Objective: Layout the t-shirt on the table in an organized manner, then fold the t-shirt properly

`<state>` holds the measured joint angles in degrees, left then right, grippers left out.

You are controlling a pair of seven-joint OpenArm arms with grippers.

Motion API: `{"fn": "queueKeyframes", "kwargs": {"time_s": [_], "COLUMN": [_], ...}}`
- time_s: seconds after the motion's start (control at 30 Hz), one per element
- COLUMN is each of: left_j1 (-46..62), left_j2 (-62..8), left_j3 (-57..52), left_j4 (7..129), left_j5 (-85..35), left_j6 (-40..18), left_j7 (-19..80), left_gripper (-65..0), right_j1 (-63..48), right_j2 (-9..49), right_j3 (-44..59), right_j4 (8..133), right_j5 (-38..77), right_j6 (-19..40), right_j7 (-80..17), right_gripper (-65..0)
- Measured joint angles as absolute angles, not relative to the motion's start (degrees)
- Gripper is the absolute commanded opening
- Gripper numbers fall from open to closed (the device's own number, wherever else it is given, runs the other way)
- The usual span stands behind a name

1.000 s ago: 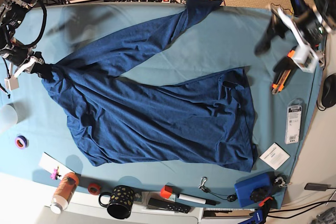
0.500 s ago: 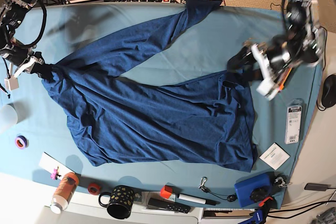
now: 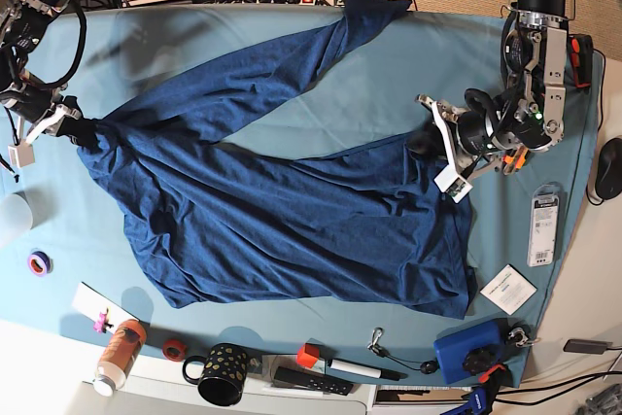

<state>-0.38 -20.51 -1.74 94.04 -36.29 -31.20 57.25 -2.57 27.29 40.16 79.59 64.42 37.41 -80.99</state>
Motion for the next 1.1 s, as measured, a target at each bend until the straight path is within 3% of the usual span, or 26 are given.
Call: {"fn": "queueKeyframes", "kwargs": {"time_s": [0.23, 0.4, 1.1], "left_j1": [0.1, 0.3, 9.0], "left_j2": [-23.8, -26.2, -26.1], "left_j3": [-1.7, -4.8, -23.7], "left_j4": [94.0, 94.1, 94.1], "left_j5": [-36.2, -36.6, -45.3], "left_j6": [-31.2, -27.9, -31.5], "left_j7": [59.5, 60.5, 65.3], "left_gripper": [-65.0, -65.0, -65.0], "right_j1": [-2.6, -2.6, -2.6], "right_j2": [27.3, 27.3, 26.8], "right_j3": [40.2, 40.2, 40.2], "right_j4": [79.6, 79.6, 79.6], "right_j5": [64.4, 64.7, 66.1], "right_j6": [37.4, 37.4, 37.4], "right_j7": [-81.0, -81.0, -81.0], "right_gripper": [-65.0, -65.0, -65.0]}}
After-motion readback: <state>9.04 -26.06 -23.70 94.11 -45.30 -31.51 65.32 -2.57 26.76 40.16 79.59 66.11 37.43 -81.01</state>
